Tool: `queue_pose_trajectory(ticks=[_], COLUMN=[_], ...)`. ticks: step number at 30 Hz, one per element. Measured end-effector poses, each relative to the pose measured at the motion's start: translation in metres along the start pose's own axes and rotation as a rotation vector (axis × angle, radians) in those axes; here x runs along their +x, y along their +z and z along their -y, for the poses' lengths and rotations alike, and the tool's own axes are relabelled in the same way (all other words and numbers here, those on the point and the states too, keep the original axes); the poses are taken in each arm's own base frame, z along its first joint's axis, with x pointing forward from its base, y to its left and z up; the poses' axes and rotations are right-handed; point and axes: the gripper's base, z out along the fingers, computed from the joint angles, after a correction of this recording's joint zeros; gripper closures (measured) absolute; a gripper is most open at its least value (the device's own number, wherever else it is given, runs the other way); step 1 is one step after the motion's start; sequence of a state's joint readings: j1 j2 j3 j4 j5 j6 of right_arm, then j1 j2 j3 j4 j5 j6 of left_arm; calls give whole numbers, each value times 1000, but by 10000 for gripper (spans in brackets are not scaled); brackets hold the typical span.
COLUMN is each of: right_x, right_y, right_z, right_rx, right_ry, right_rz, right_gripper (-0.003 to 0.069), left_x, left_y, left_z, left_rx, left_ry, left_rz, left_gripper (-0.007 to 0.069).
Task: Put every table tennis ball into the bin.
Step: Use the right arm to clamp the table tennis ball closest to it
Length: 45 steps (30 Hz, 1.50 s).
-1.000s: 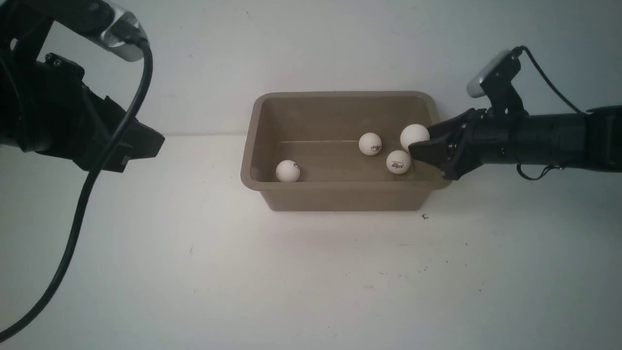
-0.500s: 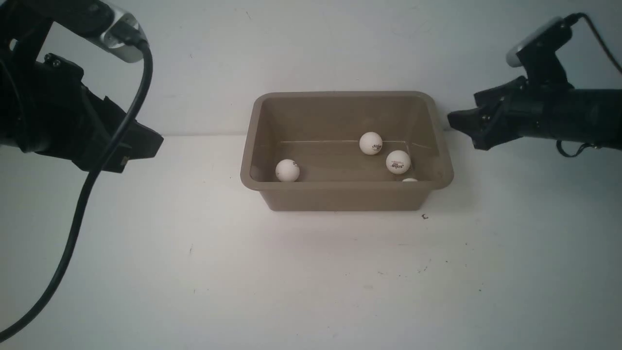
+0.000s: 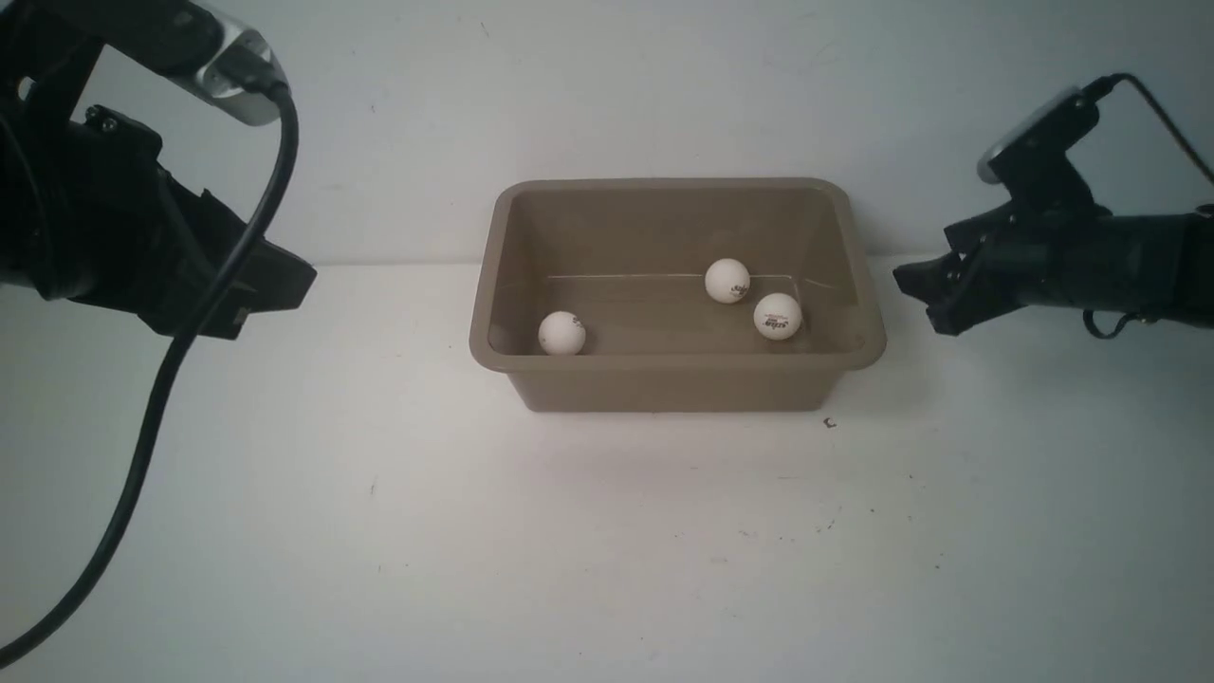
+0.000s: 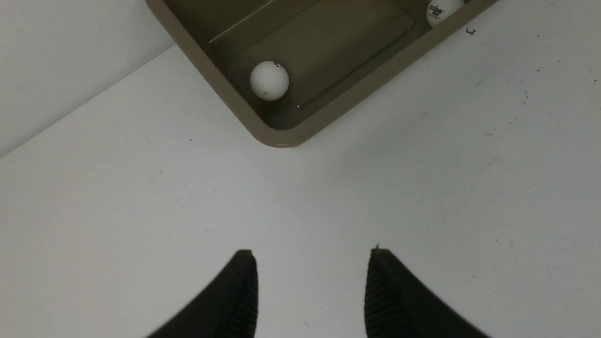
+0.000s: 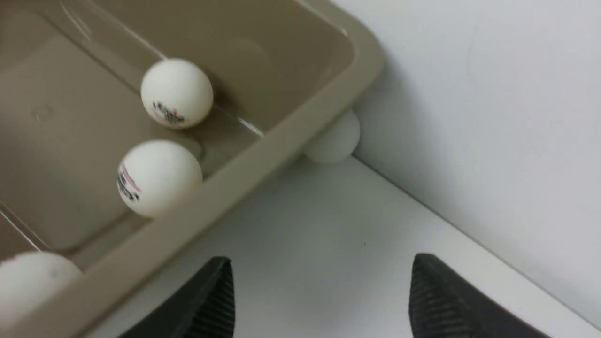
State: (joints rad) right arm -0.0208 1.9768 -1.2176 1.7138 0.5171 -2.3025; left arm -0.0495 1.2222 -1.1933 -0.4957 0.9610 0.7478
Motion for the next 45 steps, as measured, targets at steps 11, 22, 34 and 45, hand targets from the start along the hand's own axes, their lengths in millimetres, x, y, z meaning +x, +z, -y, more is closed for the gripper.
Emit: queue_pose_trajectory(ticks=[11,22,34,45], right_x=[-9,-8,9,-4], right_y=[9,13,28,38], right_z=[1,0,-6,-33], right_rx=[-17,14,-31,-96], right_ry=[-13,-17,8,-50], right_rz=[37,3,-21,-2], right_gripper=[201,201,201,201], left_x=[0,0,0,0], left_y=[0,0,0,0], left_z=[0,0,0,0], left_rx=[-2,-3,-3,-2], left_ry=[2,3,3,3], left_rz=[-2,-3,-3,-3], left_gripper=[335,335,335,335])
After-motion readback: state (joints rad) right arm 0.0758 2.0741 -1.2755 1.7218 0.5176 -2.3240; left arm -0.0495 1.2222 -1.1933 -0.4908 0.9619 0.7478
